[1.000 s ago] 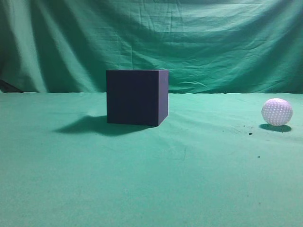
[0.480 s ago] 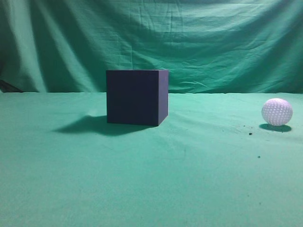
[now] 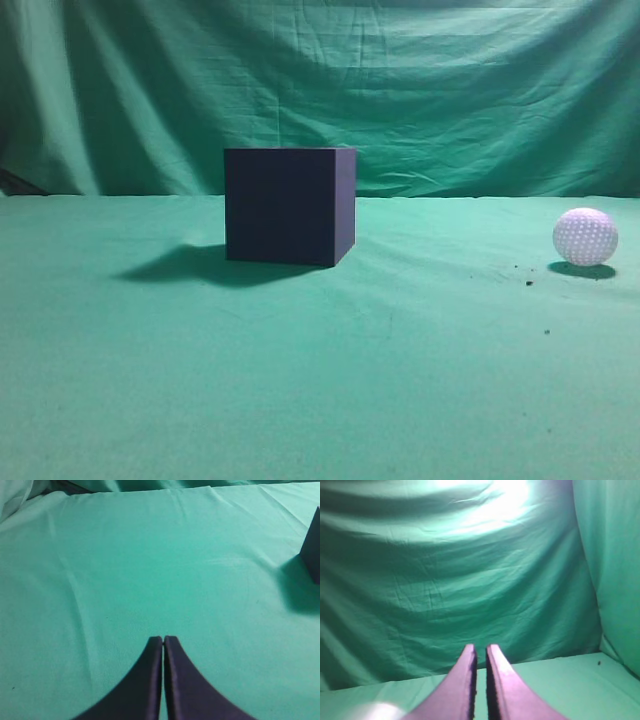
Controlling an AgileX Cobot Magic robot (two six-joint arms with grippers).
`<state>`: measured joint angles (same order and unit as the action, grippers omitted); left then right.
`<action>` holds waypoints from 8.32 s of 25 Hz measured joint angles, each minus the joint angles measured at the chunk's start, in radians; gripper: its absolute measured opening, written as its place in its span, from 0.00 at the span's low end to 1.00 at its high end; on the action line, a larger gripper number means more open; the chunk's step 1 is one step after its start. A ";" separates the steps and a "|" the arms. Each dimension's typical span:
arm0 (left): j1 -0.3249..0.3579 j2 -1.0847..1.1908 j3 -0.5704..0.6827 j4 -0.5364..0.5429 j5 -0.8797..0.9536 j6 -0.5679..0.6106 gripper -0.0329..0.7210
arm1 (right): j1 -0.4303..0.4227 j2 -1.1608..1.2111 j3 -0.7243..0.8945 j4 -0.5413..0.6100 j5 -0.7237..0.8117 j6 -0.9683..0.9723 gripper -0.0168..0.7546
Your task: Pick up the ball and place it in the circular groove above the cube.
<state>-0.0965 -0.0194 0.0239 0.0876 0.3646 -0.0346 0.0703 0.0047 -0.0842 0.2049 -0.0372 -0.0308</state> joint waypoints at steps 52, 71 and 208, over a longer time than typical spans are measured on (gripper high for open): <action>0.000 0.000 0.000 0.000 0.000 0.000 0.04 | 0.304 1.708 -0.894 -0.279 0.625 0.165 0.80; 0.000 0.000 0.000 0.000 0.000 0.000 0.04 | 0.285 1.773 -0.900 -0.284 0.593 0.194 0.44; 0.000 0.000 0.000 0.000 0.000 0.000 0.04 | 0.014 -0.015 0.108 -0.140 0.345 -0.038 0.02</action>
<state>-0.0965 -0.0194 0.0239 0.0876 0.3646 -0.0346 0.0839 -0.0103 0.0239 0.0647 0.3077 -0.0692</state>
